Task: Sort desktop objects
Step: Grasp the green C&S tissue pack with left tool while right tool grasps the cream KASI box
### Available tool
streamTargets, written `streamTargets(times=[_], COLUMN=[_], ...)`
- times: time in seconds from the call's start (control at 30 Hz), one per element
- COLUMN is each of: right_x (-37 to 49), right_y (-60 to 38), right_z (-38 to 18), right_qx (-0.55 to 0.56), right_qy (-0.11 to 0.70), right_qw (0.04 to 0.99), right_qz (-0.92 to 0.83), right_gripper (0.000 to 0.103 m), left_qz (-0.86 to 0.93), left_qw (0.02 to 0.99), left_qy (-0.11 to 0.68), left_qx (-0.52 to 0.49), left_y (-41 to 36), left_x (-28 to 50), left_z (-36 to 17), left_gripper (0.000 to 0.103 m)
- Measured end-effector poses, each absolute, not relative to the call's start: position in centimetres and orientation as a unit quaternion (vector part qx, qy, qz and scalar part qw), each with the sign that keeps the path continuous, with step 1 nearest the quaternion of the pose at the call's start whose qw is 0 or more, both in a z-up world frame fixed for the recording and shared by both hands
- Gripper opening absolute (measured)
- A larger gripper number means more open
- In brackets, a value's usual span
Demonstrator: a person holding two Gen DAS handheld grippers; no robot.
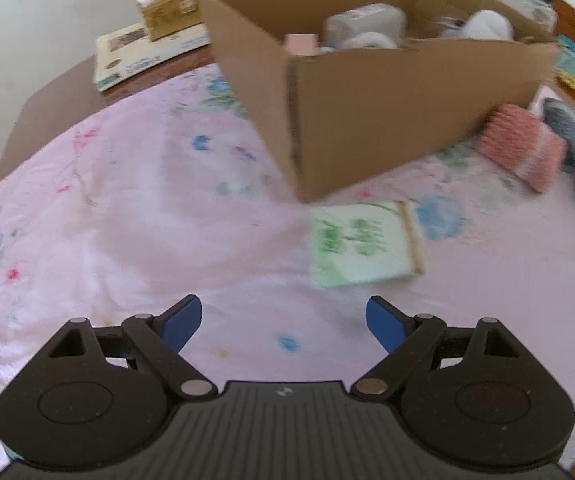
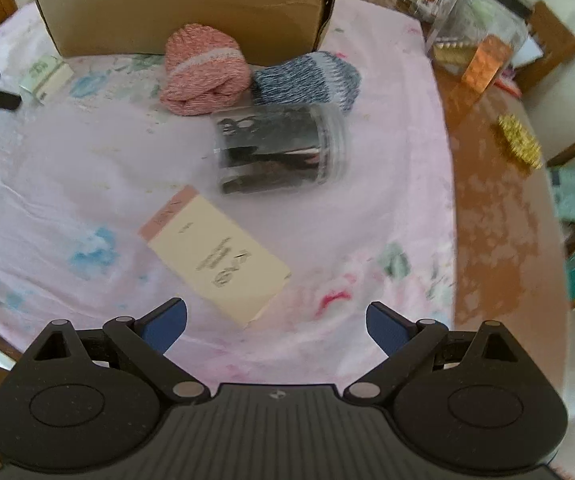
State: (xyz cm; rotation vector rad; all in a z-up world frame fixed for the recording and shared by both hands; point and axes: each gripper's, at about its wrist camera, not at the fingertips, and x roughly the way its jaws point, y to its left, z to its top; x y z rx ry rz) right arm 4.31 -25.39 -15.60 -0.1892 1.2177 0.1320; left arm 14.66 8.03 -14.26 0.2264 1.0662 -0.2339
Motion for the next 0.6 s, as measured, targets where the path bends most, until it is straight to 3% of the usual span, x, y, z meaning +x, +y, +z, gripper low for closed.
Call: streamTargets(times=[0.07, 0.6], right_x=[4.0, 4.4], right_y=[-25.0, -23.4], right_z=[-15.7, -16.7], right_qx=[-0.065, 0.061], right_qy=[0.575, 0.572], right_qw=[0.813, 0.818], right_qz=[0.063, -0.011], right_gripper=[0.103, 0.103], left_qz=[-0.123, -0.121], left_qw=[0.846, 0.849], left_qy=[0.509, 0.511], left_qx=[0.098, 0.062], left_y=[7.4, 4.8], left_x=[14.2, 16.0], left_z=[-14.3, -15.2], left_gripper=[0.090, 0.095])
